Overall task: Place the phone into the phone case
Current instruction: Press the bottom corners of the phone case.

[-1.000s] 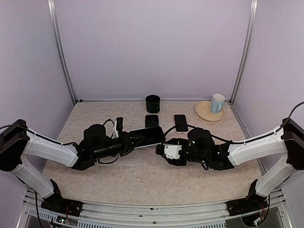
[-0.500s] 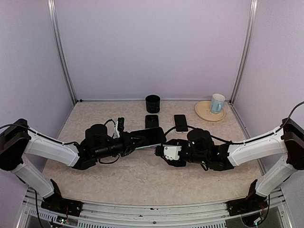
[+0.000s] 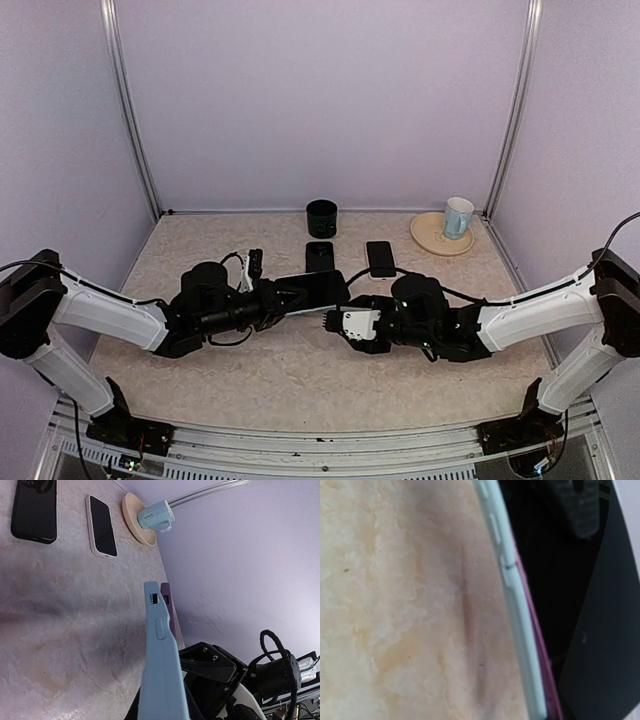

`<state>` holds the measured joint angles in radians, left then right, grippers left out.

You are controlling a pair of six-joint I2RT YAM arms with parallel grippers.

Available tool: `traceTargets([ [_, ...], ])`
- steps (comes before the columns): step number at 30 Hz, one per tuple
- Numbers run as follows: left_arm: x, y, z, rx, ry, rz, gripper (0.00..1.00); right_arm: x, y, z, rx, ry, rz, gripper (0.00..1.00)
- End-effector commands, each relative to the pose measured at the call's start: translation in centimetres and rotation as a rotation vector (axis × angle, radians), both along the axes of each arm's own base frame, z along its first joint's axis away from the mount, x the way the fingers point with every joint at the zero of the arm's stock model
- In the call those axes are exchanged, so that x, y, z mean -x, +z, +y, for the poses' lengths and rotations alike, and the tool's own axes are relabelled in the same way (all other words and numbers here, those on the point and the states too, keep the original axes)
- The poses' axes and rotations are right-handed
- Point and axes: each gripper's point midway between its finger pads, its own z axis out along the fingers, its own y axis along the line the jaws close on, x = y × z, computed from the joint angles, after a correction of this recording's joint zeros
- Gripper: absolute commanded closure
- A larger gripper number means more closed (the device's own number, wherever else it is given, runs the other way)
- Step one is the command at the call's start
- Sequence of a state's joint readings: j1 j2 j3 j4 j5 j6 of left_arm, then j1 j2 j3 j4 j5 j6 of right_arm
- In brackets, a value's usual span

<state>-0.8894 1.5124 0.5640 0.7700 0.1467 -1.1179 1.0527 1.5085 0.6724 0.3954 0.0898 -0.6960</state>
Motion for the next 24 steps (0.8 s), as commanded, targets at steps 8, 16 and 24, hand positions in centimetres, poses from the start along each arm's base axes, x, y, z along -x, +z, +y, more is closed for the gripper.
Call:
traceTargets([
  [8,1.0,3.9,-2.1,0.106,-0.090,-0.081,1.00,-0.4,-0.1,1.1,-0.010,0.002,-0.013,0.46],
  [16,1.2,4.0,-2.3,0.112,-0.099,-0.083,1.00,-0.4,0.1,1.8,-0.017,0.017,-0.012,0.46],
  [24,0.9,2.2,-2.6,0.074,-0.087,-0.040,1.00,1.1,0.7,3.8,-0.025,0.113,0.000,0.46],
])
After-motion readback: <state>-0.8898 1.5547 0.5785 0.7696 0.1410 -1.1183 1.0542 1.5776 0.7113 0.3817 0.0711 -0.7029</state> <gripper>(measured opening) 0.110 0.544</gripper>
